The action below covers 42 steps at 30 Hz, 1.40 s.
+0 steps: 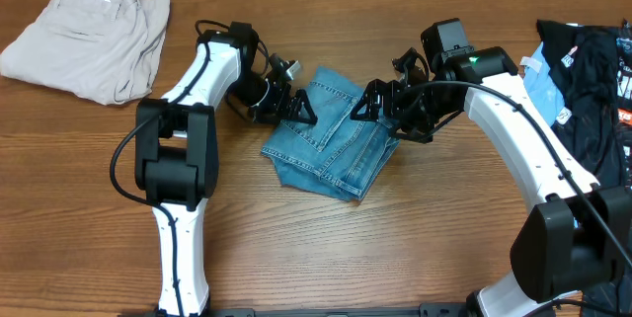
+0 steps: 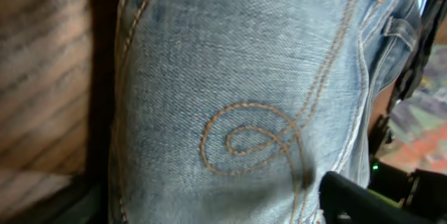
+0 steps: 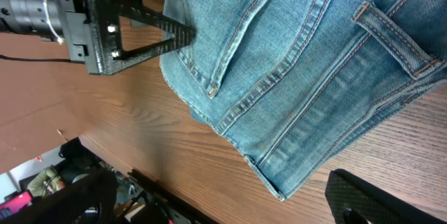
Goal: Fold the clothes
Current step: 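Lower the left gripper to the jeans' left edge and grasp it, then drag the folded jeans up-left toward the beige pants with the left gripper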
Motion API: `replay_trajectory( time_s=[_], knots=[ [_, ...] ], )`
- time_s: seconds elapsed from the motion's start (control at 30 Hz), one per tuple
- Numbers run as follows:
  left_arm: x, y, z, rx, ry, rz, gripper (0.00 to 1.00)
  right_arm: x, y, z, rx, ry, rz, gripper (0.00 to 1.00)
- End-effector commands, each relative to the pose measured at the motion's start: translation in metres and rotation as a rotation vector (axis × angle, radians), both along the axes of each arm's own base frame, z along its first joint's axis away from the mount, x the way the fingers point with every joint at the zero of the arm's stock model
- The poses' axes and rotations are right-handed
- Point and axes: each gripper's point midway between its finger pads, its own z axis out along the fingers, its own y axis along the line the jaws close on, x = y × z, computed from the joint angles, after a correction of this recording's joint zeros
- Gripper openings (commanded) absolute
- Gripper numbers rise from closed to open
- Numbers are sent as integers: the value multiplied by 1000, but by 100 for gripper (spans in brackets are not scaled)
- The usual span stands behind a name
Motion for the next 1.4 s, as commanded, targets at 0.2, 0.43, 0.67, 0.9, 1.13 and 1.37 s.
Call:
replay_trajectory(
  time_s=[0.2,0.43,0.67,0.9,1.13,1.37],
  knots=[
    [-21,-9,-15,-22,115,-12,43,5,-1,3,-2,-22,-5,100],
    [-16,-21,-7,-82,138,30,4,6,0,4,0,-28,-5,100],
    [40,-5,-11,-82,111,285,4,3,-3,2,-16,-16,-7,100],
    [95,66,-26,34,119,646,4,3,-5,0,-31,-12,-10,100],
    [109,154,-38,144,200,956,4,4,-5,0,-30,-16,-10,100],
    [113,204,-38,133,339,1228,4,8,-4,1,-24,-36,-11,100]
  ],
)
